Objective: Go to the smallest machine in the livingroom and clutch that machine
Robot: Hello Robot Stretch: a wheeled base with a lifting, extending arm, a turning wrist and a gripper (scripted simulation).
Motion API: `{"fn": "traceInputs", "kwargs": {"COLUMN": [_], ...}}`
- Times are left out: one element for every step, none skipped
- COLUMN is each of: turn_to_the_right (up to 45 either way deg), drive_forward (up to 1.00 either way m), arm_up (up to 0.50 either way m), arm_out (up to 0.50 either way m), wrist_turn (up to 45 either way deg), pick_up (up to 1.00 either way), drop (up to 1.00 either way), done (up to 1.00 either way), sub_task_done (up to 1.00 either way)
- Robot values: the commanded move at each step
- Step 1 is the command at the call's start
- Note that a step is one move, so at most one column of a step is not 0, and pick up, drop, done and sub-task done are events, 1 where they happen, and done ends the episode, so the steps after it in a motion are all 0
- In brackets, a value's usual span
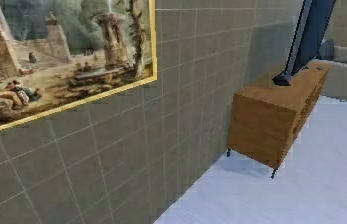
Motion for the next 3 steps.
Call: {"fn": "traceInputs", "kwargs": {"turn_to_the_right": [39.0,0.0,-45.0], "drive_forward": [0.0,0.15,0.0], "arm_up": [0.0,0.0,0.0], "arm_out": [0.0,0.0,0.0], "wrist_turn": [0.0,0.0,0.0], "pick_up": [0.0,0.0,0.0], "drop": [0.0,0.0,0.0], "done": [0.0,0.0,0.0], "sub_task_done": [0.0,0.0,0.0]}}
